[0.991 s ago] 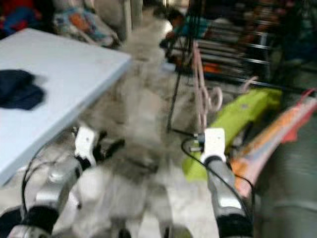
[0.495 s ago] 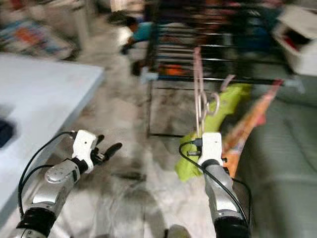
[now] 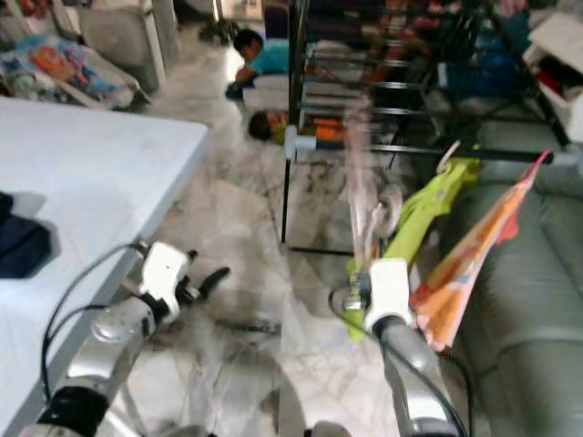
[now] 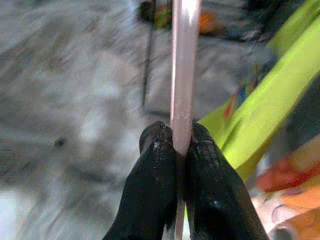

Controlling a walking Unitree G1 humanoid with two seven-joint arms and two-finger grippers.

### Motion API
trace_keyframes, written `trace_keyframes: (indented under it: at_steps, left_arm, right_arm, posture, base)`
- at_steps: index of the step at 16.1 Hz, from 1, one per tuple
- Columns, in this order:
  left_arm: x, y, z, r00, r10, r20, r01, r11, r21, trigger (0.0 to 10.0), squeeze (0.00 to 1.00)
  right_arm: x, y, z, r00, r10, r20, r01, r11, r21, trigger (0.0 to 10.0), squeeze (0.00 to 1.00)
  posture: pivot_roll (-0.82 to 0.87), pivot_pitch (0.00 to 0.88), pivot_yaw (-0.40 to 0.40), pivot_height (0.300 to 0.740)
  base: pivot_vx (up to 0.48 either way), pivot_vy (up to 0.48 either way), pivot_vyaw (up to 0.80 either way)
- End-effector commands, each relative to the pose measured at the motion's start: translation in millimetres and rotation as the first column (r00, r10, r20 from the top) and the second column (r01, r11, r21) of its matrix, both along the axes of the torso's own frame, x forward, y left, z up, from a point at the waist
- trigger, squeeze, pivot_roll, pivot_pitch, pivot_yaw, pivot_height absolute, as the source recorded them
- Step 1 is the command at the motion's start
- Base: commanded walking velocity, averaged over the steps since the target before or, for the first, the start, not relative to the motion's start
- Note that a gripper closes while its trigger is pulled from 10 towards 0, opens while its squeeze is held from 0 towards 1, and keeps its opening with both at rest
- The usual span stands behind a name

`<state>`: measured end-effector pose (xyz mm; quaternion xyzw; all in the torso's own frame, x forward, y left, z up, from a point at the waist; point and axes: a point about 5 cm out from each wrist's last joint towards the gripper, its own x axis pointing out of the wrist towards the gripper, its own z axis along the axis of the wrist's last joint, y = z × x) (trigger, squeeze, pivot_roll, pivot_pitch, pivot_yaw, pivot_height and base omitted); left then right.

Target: Hang hanger

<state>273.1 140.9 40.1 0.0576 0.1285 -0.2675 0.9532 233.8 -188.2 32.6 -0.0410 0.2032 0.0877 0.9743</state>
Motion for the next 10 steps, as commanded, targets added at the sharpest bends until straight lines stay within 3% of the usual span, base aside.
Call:
trace_keyframes:
  at_steps: [1, 4, 6, 7, 10]
  left_arm:
    - [2.4, 2.0, 3, 1.000, 0.002, 0.020, -0.002, 1.000, 0.018, 10.0, 0.00]
    - [3.4, -1.8, 4, 0.999, -0.013, 0.033, 0.012, 0.999, 0.030, 10.0, 0.00]
    - [3.2, -0.3, 4, 0.999, -0.014, 0.032, 0.013, 0.999, 0.037, 10.0, 0.00]
    - [2.8, 0.0, 3, 0.999, -0.014, 0.029, 0.013, 0.999, 0.041, 10.0, 0.00]
    - [1.6, -1.8, 1, 1.000, -0.022, 0.015, 0.021, 0.999, 0.044, 10.0, 0.00]
  right_arm:
    - [-3.0, 2.4, -2, 0.998, 0.047, -0.030, -0.046, 0.999, 0.010, 10.0, 0.00]
    - [-27.2, -3.7, -18, 0.962, 0.233, -0.145, -0.236, 0.972, -0.005, 10.0, 0.00]
    - [-44.6, -9.2, -34, 0.918, 0.269, -0.292, -0.278, 0.960, 0.009, 10.0, 0.00]
    - [-52.0, -12.3, -40, 0.895, 0.257, -0.365, -0.268, 0.963, 0.020, 10.0, 0.00]
    - [-39.5, -21.8, -42, 0.915, 0.061, -0.399, -0.030, 0.996, 0.083, 10.0, 0.00]
  posture:
    - [-0.08, 0.000, 0.007, 0.740]
    - [-0.08, 0.000, 0.013, 0.740]
    - [-0.08, 0.000, 0.014, 0.740]
    - [-0.08, 0.000, 0.014, 0.740]
    - [-0.07, 0.000, 0.015, 0.740]
  base:
    - [0.000, 0.000, 0.00]
    - [0.000, 0.000, 0.00]
    - [0.000, 0.000, 0.00]
    - [0.000, 0.000, 0.00]
    - [0.000, 0.000, 0.00]
